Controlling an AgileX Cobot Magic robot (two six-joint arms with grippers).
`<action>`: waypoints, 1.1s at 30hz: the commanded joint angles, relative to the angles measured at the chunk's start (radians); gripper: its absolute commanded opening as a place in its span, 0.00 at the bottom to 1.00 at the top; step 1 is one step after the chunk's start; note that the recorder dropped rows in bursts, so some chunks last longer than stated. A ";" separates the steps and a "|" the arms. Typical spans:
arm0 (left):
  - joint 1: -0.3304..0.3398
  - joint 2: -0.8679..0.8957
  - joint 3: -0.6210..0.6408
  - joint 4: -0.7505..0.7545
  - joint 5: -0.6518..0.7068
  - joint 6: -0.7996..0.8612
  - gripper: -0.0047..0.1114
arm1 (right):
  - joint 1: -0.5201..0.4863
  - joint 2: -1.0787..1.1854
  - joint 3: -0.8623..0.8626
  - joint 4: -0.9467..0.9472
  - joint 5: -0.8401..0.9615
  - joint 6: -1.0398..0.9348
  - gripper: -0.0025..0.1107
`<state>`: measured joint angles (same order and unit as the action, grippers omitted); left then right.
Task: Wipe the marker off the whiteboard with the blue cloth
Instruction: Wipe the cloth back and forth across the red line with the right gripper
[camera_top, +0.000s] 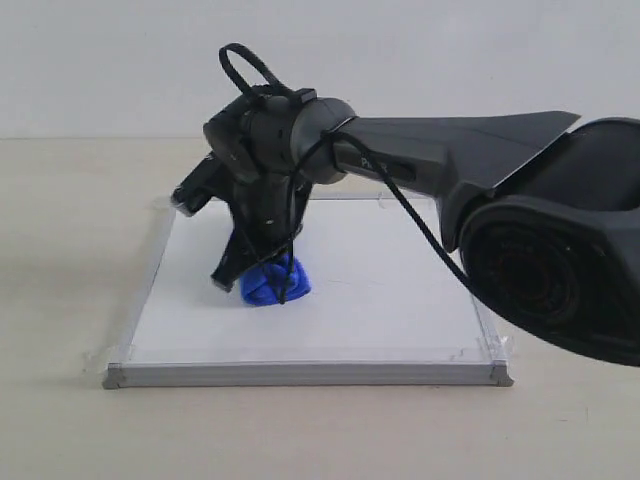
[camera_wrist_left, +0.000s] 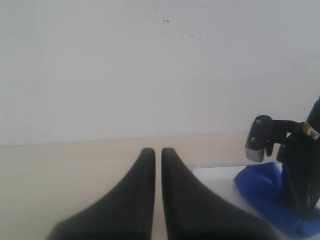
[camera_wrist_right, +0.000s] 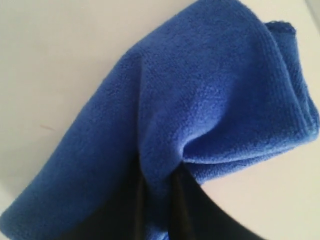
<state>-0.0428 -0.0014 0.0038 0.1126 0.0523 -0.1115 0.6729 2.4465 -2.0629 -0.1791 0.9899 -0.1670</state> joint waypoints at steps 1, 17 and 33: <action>-0.003 0.001 -0.004 0.001 0.000 -0.001 0.08 | 0.083 0.030 0.016 0.324 -0.051 -0.162 0.02; -0.003 0.001 -0.004 0.001 0.000 -0.001 0.08 | -0.078 0.029 0.016 -0.360 0.231 0.248 0.02; -0.003 0.001 -0.004 0.001 0.000 -0.001 0.08 | -0.024 0.029 0.016 0.084 0.123 0.099 0.02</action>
<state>-0.0428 -0.0014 0.0038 0.1126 0.0523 -0.1115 0.6324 2.4429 -2.0628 -0.2179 1.0892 -0.0662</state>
